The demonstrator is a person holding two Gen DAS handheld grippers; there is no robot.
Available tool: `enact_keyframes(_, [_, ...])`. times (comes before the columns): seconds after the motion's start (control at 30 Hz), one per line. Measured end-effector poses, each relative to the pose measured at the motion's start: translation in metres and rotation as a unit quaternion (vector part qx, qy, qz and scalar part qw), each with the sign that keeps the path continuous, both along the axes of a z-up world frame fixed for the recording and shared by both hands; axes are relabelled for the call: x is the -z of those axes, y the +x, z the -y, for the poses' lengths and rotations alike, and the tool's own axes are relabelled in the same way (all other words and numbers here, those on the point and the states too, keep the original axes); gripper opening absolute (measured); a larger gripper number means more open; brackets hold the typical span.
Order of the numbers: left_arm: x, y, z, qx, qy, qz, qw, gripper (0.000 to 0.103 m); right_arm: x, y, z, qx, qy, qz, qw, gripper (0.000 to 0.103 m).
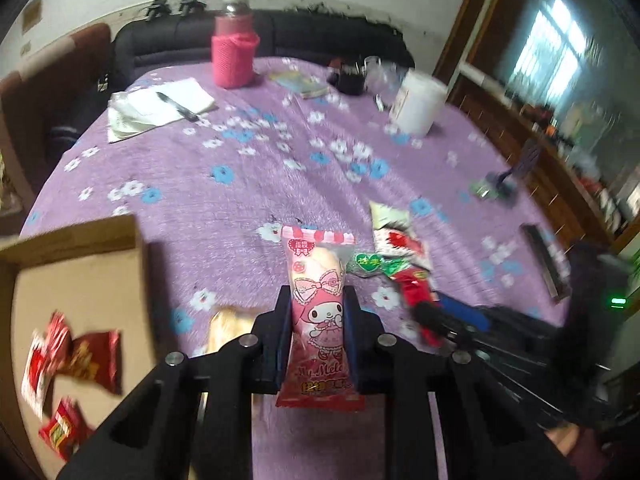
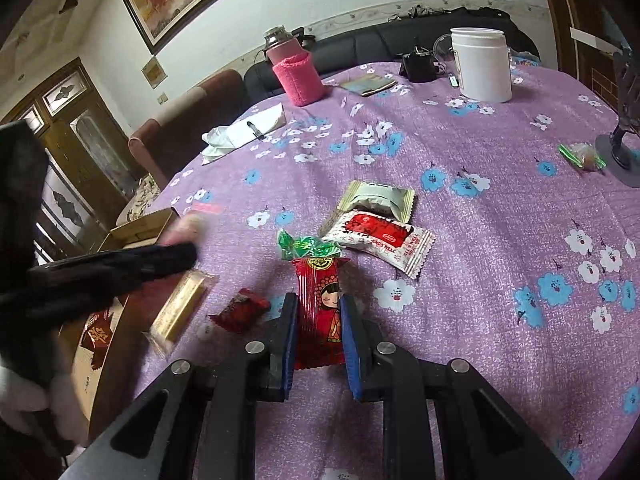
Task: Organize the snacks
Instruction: 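Drop the pink character bag in the box with the left tool while the right tool drops a red packet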
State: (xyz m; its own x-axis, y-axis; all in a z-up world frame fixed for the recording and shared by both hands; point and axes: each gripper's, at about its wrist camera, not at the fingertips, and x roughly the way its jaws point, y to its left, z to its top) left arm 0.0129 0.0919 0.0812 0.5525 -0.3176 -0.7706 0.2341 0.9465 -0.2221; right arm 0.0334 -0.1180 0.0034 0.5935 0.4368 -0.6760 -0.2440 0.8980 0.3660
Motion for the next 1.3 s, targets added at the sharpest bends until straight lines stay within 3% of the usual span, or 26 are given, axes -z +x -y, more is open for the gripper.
enact_keyframes(0.23, [-0.019,-0.047,-0.068,-0.057,-0.058,0.015,0.9966,0.022,-0.012,-0.021,-0.013,-0.005,-0.003,0.014,1.000,0.022])
enact_keyframes(0.53, [-0.005,-0.104,-0.140,-0.139,-0.103,0.024,0.9845,0.022,-0.034,-0.049,-0.039,-0.026,-0.013,0.028,0.999,0.022])
enact_keyframes(0.83, [0.018,-0.123,-0.183,-0.203,-0.063,0.011,0.9771,0.023,-0.052,-0.076,-0.090,-0.095,-0.020,0.032,0.995,0.022])
enact_keyframes(1.3, [0.038,-0.131,-0.220,-0.242,-0.065,-0.004,0.9682,0.023,-0.031,-0.092,-0.220,-0.224,-0.049,0.000,0.973,0.023])
